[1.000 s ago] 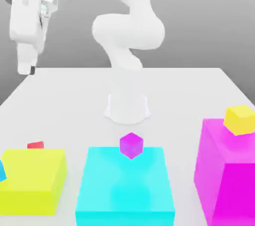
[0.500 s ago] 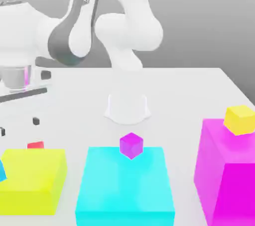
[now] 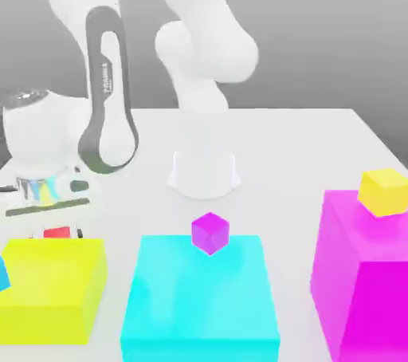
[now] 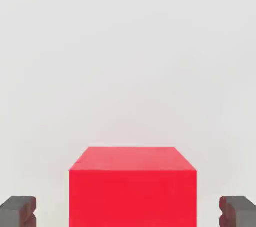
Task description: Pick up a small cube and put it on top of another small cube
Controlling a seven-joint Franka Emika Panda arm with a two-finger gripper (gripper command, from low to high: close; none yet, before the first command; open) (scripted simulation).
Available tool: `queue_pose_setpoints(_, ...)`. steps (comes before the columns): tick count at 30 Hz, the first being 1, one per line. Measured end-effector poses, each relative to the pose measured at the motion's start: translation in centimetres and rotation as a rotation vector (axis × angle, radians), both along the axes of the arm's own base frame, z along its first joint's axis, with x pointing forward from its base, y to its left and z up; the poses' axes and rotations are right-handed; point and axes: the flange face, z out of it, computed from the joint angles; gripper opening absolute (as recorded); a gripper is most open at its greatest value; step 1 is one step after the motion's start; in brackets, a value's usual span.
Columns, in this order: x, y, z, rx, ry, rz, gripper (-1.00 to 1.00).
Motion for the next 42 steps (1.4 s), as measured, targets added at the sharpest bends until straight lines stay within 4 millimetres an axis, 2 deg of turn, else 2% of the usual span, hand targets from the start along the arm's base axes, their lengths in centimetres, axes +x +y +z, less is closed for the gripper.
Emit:
queue_pose_setpoints(5, 0.0, 0.0, 0.0, -0.002, -0.001, 0.0, -1.0)
queue_pose_setpoints(11, 0.0, -0.1, 5.2, -0.002, -0.001, 0.0, -1.0)
queue_pose_setpoints(12, 0.6, 0.2, 6.3, -0.007, -0.013, 0.026, -1.0)
queue_pose_setpoints(16, 4.9, 5.5, 10.2, 0.005, -0.059, 0.307, -1.0)
queue_pose_setpoints(20, 7.4, 11.6, 13.7, 0.012, -0.088, 0.605, -1.0)
queue_pose_setpoints(24, 8.4, 18.3, 16.7, -0.002, -0.093, 0.923, -1.0)
queue_pose_setpoints(28, 7.9, 24.7, 19.0, -0.032, -0.072, 1.234, -1.0)
queue_pose_setpoints(30, 7.0, 27.7, 19.7, -0.046, -0.047, 1.384, -1.0)
queue_pose_setpoints(31, 6.4, 28.7, 19.3, -0.035, -0.03, 1.422, -1.0)
queue_pose_setpoints(38, 5.7, 29.3, 12.8, -0.001, 0.0, 1.435, -1.0)
queue_pose_setpoints(39, 5.6, 29.3, 12.0, -0.001, -0.001, 1.435, 1.0)
queue_pose_setpoints(42, 5.6, 29.3, 12.0, -0.001, -0.001, 1.435, 1.0)
